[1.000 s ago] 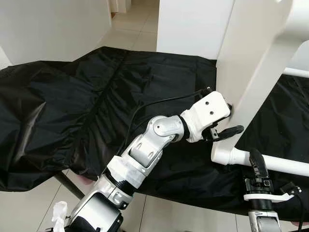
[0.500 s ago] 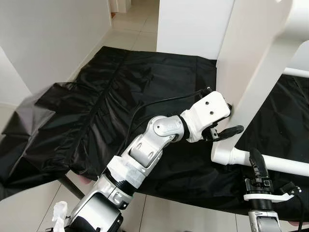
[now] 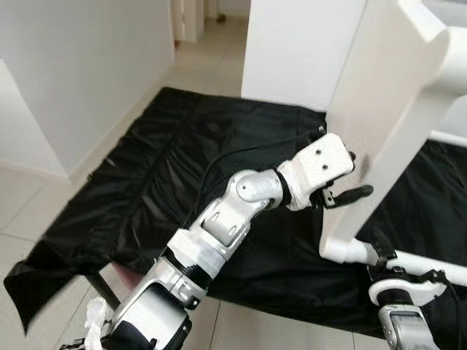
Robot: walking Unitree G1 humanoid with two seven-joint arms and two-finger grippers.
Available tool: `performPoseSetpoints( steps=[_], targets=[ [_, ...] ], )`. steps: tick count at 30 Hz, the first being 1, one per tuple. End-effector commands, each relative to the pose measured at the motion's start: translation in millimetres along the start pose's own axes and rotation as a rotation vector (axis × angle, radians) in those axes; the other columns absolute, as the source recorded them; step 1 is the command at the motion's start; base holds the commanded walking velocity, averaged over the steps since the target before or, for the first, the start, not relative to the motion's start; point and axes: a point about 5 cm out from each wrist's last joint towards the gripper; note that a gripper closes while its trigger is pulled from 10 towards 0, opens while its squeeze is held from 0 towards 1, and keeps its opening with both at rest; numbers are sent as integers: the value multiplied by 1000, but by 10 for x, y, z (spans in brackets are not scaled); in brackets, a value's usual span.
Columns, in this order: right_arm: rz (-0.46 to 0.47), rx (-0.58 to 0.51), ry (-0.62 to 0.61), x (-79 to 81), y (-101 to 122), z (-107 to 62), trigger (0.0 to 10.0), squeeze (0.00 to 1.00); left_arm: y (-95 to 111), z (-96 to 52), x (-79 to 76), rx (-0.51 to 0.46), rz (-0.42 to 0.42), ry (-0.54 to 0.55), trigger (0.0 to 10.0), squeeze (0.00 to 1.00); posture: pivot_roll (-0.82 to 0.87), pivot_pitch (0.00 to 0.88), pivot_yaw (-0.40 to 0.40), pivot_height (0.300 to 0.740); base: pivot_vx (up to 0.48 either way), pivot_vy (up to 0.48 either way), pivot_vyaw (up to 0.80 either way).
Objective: Building children table
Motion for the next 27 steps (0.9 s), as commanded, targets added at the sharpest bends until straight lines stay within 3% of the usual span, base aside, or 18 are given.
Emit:
performPoseSetpoints(
  steps=[1,4,5,6,13,19,20,27],
  targets=[
    [-33,-221,140,-335,-657,-1582,10000,0,22,19,22,3,25,11,10000,0,-77,0,0,740,0,0,0],
    [-36,-176,208,-94,-743,-1581,10000,0,8,7,36,6,14,4,10000,0,-86,0,0,740,0,0,0],
    [-36,-176,208,-94,-743,-1581,10000,0,8,7,36,6,14,4,10000,0,-86,0,0,740,0,0,0],
    [-19,-127,232,52,-821,-1661,10000,0,-4,8,57,11,25,-3,10000,0,-89,0,0,740,0,0,0],
    [-2,-154,190,73,-856,-1699,10000,0,8,46,75,5,37,-18,10000,0,-93,0,0,740,0,0,0],
    [-3,-171,214,96,-855,-1635,10000,0,41,85,75,-7,40,-30,10000,0,-85,0,0,740,0,0,0],
    [-10,-158,224,129,-864,-1591,10000,0,51,88,86,-10,42,-31,10000,0,-81,92,228,740,0,0,0],
    [-16,-102,308,230,-912,-1650,10000,0,53,85,121,-11,60,-24,10000,0,-81,89,229,740,0,0,0]
  ],
)
Point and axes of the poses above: a point about 5 cm out from each wrist's last joint towards the gripper, its own z axis pointing out of the wrist towards the gripper, its own y axis along the axis of the wrist's last joint, x = y × z, and after that the axes turned 5 degrees about -z, right-handed
